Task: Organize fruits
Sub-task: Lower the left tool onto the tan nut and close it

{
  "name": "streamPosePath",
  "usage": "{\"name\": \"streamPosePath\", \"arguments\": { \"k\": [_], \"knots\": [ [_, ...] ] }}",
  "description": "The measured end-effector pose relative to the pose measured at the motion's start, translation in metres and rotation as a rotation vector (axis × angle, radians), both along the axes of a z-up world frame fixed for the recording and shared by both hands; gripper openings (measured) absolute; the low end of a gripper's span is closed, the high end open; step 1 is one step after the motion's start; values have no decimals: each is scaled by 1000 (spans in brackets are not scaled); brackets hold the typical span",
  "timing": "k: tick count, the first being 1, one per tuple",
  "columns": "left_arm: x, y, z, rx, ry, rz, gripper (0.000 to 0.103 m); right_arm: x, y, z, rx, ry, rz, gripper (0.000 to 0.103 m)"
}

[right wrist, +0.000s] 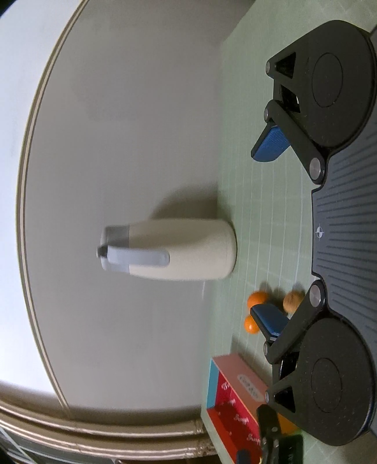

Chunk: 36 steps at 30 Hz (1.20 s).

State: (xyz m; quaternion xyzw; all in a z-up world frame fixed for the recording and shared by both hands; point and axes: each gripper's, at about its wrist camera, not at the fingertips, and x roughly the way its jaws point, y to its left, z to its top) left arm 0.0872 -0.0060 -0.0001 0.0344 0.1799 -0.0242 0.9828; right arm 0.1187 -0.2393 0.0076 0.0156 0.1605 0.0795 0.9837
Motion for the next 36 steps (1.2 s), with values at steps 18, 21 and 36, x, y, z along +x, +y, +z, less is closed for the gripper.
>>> {"name": "streamPosePath", "arguments": {
  "k": [18,21,36],
  "knots": [
    [58,-76,-33,16,150,-118,67,10,-68,-12,15,99,-145,103],
    [69,-81,-37,14,182,-119,56,9,-83,-16,16,113,-166,103],
    [84,-87,-43,36,231,-118,18,8,-109,-22,32,157,-204,103]
  ]
}}
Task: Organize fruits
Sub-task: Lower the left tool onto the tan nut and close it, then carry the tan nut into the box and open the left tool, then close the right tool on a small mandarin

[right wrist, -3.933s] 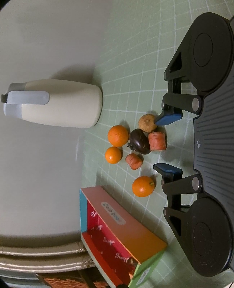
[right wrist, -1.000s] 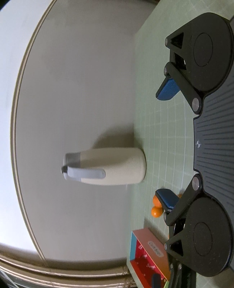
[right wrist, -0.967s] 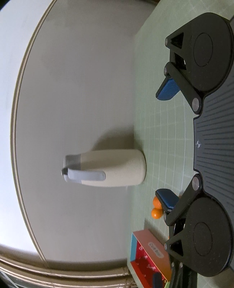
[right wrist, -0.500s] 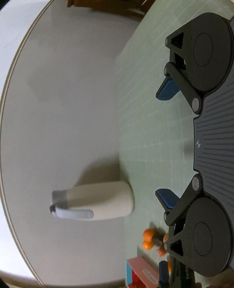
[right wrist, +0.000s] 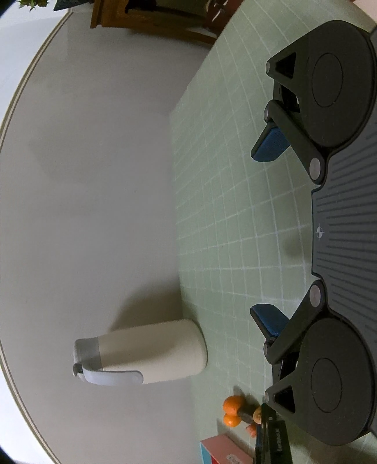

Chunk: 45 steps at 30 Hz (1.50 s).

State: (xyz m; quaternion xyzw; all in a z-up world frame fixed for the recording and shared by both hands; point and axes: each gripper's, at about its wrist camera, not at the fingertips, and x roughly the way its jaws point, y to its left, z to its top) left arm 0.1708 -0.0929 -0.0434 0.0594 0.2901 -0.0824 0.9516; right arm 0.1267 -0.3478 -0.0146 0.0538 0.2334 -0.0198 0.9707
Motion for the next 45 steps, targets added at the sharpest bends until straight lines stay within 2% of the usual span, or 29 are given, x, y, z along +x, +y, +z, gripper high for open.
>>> {"name": "streamPosePath", "arguments": {
  "k": [13,21,32,33,35,36,37,39,45],
  "knots": [
    [-44,49,36,-8,-133,63,18,13,63,7,-3,-3,119,103],
    [-61,107,52,-12,-189,189,18,17,113,9,-14,-8,212,103],
    [-61,193,54,-26,-177,374,19,22,165,5,-32,6,311,103],
    [-60,199,53,-36,-173,389,28,24,169,3,-33,8,318,103],
    [-62,205,51,-50,-174,411,56,25,176,2,-30,13,335,103],
    [-66,207,53,-54,-196,426,86,25,178,2,-33,14,338,103],
    [-72,208,56,-54,-229,440,97,25,181,1,-38,15,343,103],
    [-81,208,60,-51,-283,449,97,25,185,0,-42,18,350,103],
    [-81,206,59,-31,-261,436,97,25,187,0,-41,25,365,103]
  ]
}}
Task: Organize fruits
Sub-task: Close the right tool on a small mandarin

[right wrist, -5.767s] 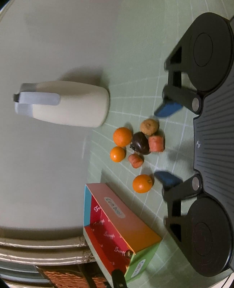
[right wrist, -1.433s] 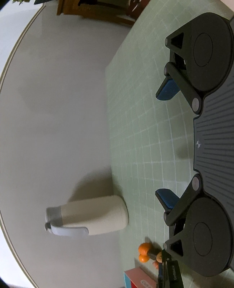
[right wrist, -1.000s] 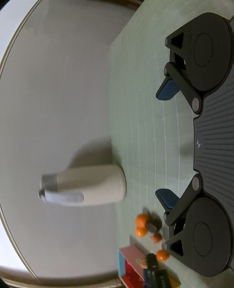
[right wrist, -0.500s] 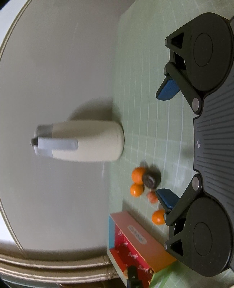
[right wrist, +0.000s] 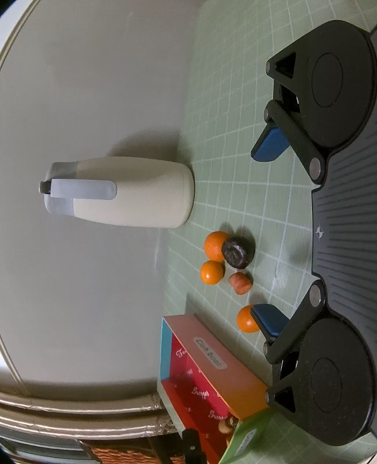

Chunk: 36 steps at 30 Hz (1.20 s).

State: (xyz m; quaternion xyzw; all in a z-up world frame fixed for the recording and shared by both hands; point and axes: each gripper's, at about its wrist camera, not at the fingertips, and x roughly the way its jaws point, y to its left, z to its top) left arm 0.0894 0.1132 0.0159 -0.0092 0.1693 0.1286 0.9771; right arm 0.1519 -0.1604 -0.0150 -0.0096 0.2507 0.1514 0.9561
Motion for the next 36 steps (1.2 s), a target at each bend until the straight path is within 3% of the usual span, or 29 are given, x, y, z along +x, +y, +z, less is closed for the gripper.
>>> {"name": "streamPosePath", "arguments": {
  "k": [8,20,21,23,29,32,34,36],
  "knots": [
    [-1,1,-2,0,1,-2,97,0,13,1,-39,-47,27,103],
    [-13,26,-2,7,5,44,97,11,53,-3,-29,-32,120,101],
    [-14,29,-2,6,7,48,97,13,56,-3,-26,-25,128,89],
    [-17,36,-2,4,8,64,97,19,64,-7,-26,6,140,75],
    [-22,52,-2,-8,14,99,97,26,82,-12,-40,21,166,72],
    [-25,58,-1,-10,14,108,97,32,88,-16,-58,56,165,51],
    [-27,61,-1,-10,14,113,97,36,91,-20,-68,84,163,46],
    [-28,64,-1,-9,16,120,97,39,92,-23,-75,107,163,30]
  ]
}}
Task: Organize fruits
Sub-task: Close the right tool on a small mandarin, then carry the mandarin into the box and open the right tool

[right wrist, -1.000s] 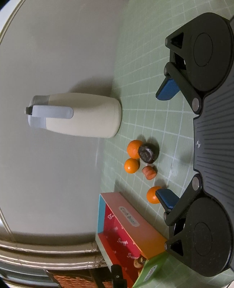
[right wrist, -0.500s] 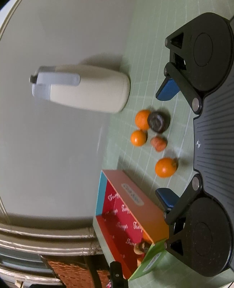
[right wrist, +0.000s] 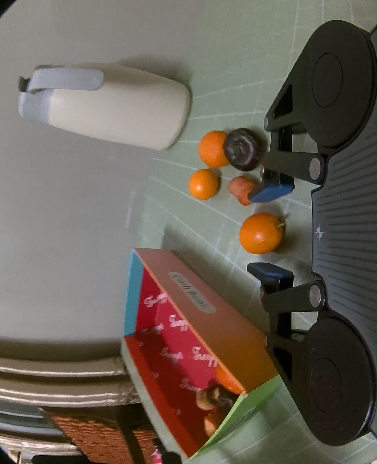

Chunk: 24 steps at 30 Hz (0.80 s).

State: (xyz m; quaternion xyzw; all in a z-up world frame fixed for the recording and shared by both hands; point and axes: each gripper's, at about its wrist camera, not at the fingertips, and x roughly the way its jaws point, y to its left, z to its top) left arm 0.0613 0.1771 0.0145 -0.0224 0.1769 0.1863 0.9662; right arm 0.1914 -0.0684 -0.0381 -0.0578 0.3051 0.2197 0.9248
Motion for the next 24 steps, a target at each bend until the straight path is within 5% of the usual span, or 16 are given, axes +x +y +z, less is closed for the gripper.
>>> {"name": "streamPosePath", "arguments": {
  "k": [16,24],
  "knots": [
    [-19,27,-2,5,17,65,97,-39,25,38,200,-239,91,30],
    [-23,35,-2,-26,15,80,97,-51,62,36,191,-276,178,30]
  ]
}}
